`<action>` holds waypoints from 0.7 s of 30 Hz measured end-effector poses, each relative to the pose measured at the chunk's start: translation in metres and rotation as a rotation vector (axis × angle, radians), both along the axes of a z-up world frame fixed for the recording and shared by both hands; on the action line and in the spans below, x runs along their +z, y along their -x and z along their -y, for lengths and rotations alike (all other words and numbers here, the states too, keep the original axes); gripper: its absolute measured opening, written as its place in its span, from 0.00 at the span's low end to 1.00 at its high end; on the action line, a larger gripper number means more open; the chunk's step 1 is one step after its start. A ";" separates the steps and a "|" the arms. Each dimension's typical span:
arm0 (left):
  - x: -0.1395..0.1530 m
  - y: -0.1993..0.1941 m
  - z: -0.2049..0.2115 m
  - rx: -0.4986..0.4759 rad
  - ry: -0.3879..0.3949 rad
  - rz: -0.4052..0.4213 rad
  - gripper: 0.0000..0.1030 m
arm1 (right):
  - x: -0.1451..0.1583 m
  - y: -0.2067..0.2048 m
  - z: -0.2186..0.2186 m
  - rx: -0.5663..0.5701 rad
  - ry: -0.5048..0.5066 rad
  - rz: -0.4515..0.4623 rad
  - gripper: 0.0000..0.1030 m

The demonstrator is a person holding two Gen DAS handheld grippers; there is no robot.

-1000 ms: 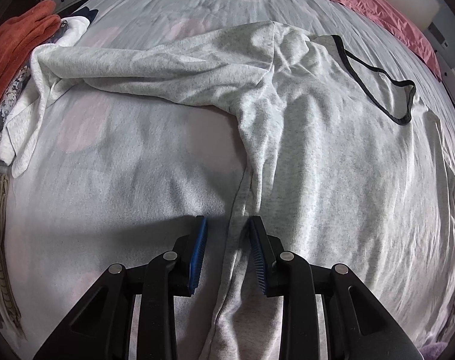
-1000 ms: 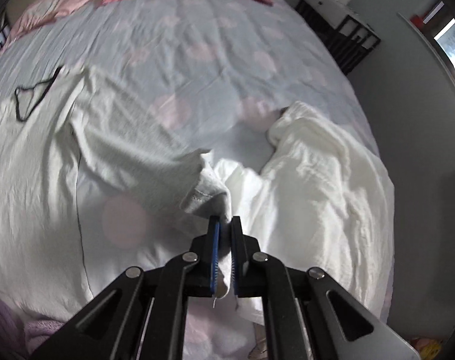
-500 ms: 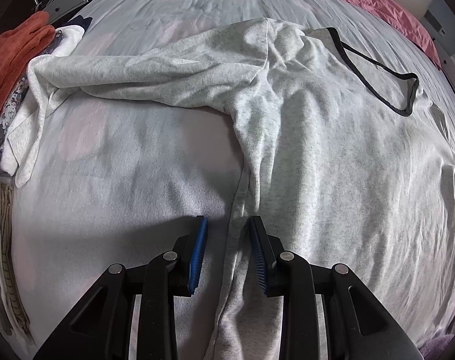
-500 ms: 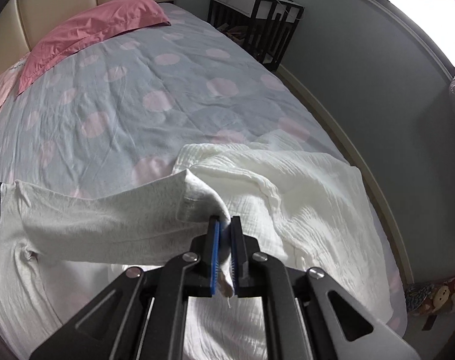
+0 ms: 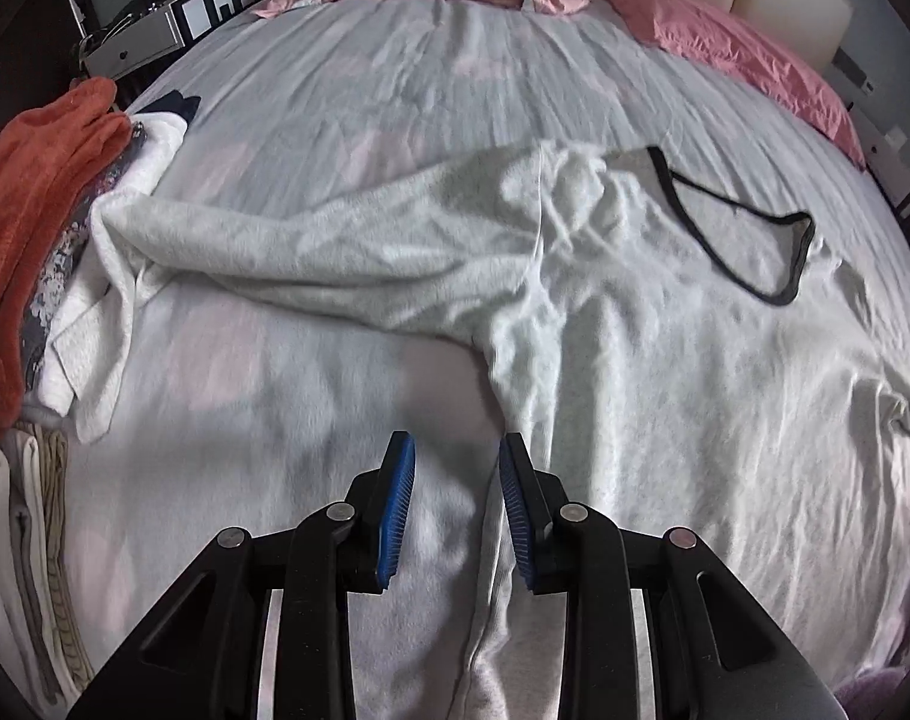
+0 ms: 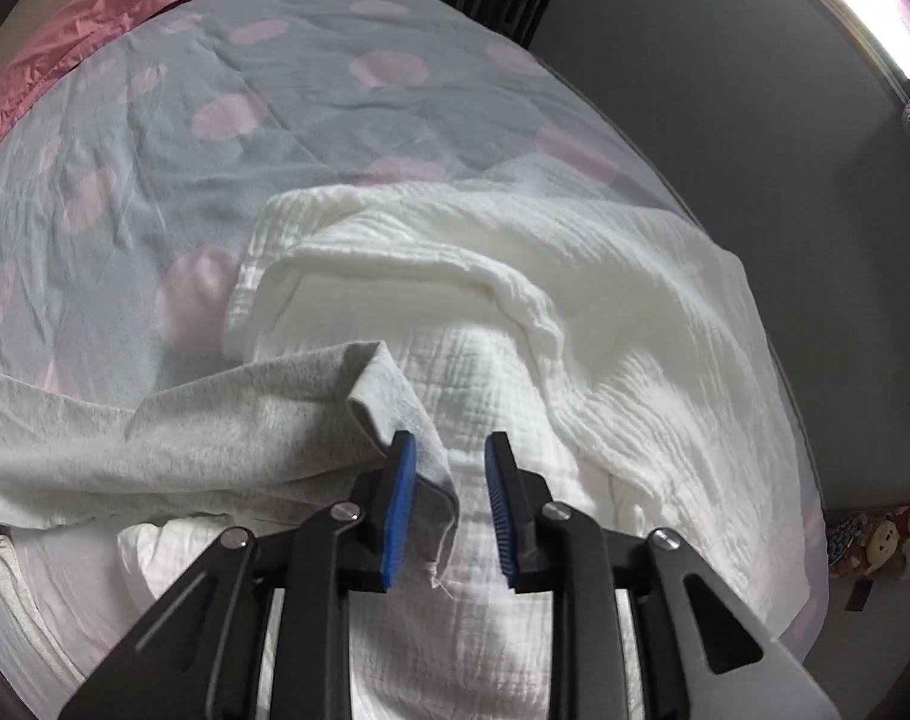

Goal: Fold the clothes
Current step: 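Open the right tool to release the sleeve and raise both tools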

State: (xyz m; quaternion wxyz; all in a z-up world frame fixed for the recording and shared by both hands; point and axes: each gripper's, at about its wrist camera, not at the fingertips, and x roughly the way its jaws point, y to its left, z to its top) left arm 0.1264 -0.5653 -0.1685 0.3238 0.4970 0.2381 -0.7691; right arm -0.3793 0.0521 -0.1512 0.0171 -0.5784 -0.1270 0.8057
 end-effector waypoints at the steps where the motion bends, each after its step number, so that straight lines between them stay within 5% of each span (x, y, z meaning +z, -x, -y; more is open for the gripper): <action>1: 0.004 0.009 0.008 -0.020 0.011 -0.011 0.30 | 0.011 -0.002 0.004 0.007 -0.005 -0.038 0.23; 6: 0.016 0.076 0.051 -0.169 0.091 -0.012 0.30 | 0.047 -0.006 0.068 0.149 0.123 -0.115 0.24; 14: -0.001 0.147 0.091 -0.213 0.094 0.011 0.30 | 0.014 -0.039 0.260 0.528 0.330 -0.008 0.24; 21: -0.032 0.174 0.097 -0.319 0.128 0.003 0.31 | -0.031 -0.053 0.385 0.707 0.303 0.028 0.24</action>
